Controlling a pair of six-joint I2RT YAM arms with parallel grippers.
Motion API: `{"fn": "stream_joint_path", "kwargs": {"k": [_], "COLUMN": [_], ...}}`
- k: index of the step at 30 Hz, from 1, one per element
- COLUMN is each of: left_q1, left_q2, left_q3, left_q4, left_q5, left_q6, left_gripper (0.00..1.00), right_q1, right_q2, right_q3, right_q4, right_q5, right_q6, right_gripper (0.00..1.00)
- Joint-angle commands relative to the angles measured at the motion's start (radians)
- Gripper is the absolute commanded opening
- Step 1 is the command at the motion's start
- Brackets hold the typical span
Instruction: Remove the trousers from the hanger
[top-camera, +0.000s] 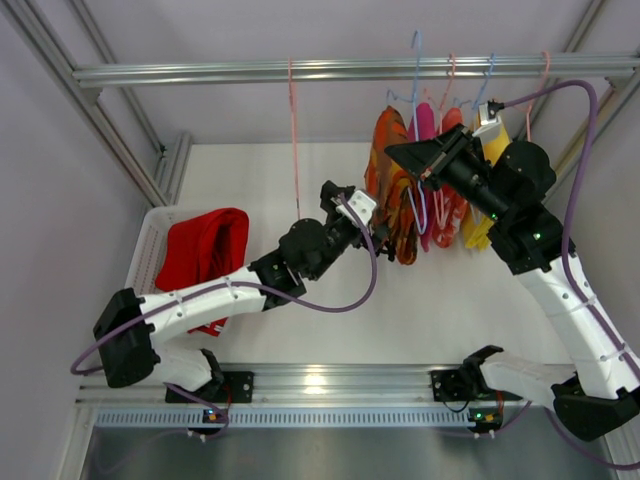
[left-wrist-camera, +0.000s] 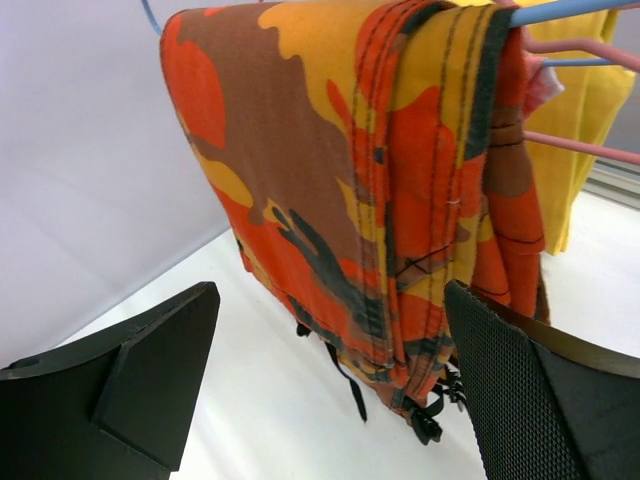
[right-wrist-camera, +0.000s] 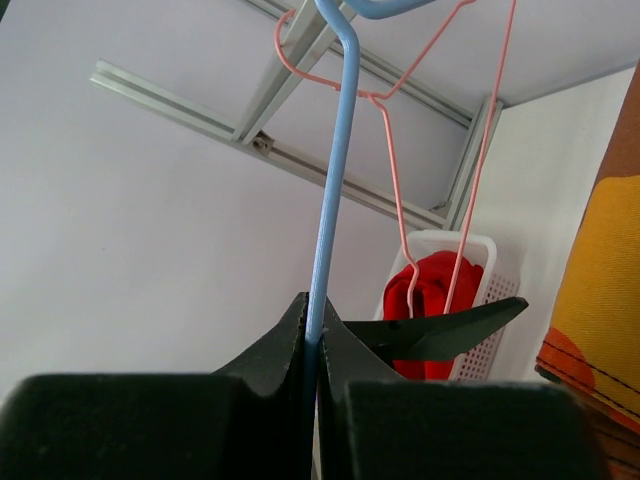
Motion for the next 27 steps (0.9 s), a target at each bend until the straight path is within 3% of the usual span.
{"fn": "stream_joint_path", "kwargs": {"k": [1, 8, 12, 17, 27], "left_q1": [0.000, -0.003, 0.003, 0.043, 0.053], "left_q2": [0.002, -0.001, 0.045, 0.099, 0.108], "left_q3": [0.026, 0.019, 0.055, 0.112, 0.106], "left_q4": [0.073, 0.041, 0.018, -0.037, 0.021], "left_q5": [0.058, 0.088, -0.019, -0.051, -0.011], "left_q6": [-0.022, -0.083, -0.077, -0.106, -0.096], "left_gripper": [0.99, 0.99, 0.99, 0.98, 0.99], "right_q1": [0.017, 0.017, 0.017, 0.017, 0.017], "right_q2": [-0.030, -0.030, -0.030, -0.036, -0.044], "right_q3": [0.088, 0.094, 0.103, 0.108, 0.095], "right_q4": [0.217, 0.217, 0.219, 0.219, 0.217], "right_q5": [-0.011, -0.010, -0.017, -0.023, -0.028], "right_q6": [-0.018, -0.019, -0.013, -0.010, -0.011], "right_gripper": [0.00, 0.00, 0.00, 0.00, 0.00]}}
